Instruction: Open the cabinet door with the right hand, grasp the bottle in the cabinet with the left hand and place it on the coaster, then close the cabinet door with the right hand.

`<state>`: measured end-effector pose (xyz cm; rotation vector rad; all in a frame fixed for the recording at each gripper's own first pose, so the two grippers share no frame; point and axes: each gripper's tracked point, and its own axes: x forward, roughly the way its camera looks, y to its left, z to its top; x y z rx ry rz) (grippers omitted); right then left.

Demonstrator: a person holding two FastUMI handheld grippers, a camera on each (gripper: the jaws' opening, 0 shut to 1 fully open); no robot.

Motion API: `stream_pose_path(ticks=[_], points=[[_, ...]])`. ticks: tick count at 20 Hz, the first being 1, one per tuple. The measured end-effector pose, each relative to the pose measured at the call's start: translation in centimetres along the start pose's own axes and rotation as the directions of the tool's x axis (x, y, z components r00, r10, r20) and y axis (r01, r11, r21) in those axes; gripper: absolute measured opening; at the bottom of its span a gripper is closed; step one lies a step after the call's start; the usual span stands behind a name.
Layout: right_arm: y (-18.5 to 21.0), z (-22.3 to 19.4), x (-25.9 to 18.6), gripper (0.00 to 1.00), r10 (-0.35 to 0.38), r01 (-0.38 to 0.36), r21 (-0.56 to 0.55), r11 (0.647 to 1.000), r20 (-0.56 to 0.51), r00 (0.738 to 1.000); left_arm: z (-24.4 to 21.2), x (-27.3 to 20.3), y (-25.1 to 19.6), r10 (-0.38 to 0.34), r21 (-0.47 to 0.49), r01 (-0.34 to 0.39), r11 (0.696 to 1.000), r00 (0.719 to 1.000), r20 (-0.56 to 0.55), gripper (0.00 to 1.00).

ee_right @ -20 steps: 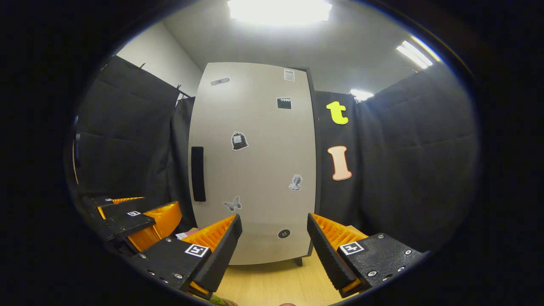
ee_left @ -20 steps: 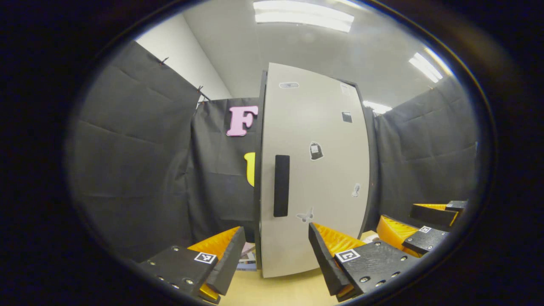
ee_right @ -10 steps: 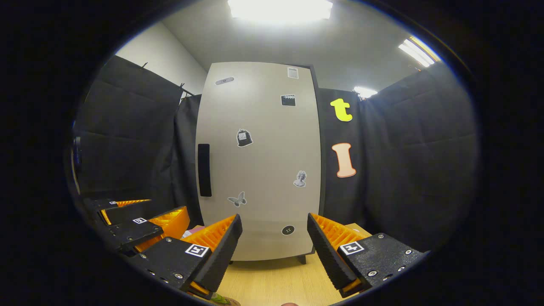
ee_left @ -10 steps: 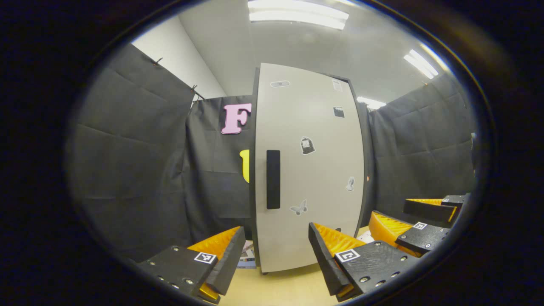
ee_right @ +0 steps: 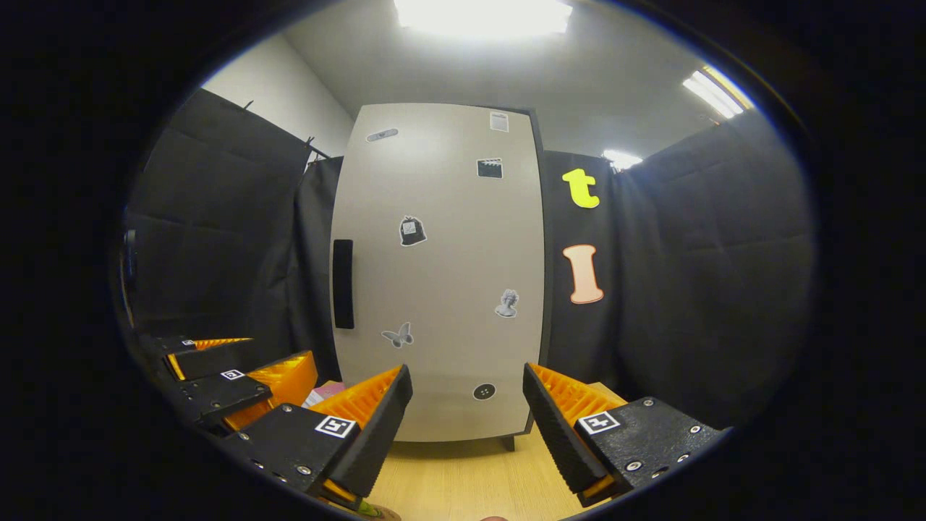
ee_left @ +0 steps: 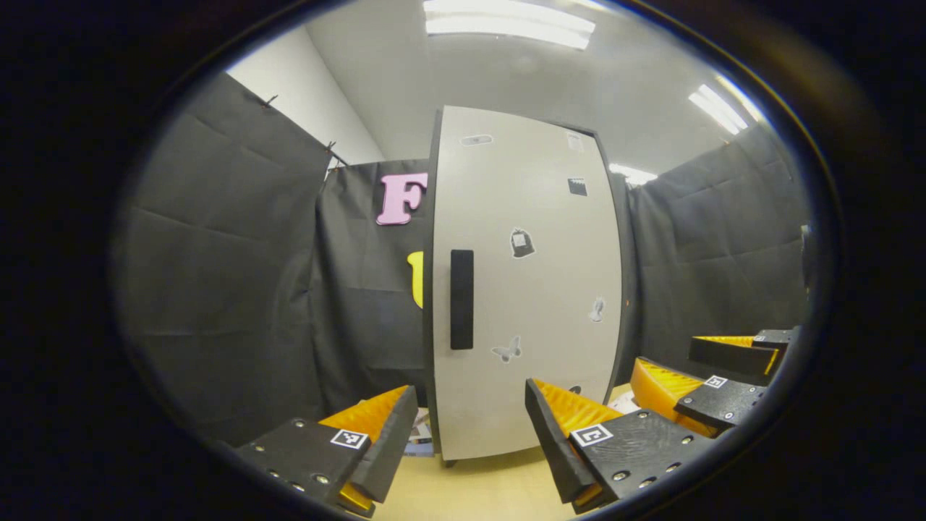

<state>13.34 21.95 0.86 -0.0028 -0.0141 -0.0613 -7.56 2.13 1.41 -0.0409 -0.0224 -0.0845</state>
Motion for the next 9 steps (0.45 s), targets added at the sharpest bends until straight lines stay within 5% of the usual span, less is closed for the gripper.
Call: stream_pose_path(ticks=[9], points=[[0.75,-0.32,-0.06,0.95,0.004,-0.004,-0.042,0.999,-0.002,1.000,-0.75,0.29,0.24,0.004,-0.016,-0.005,1.000,1.000,-0.023,0.86]])
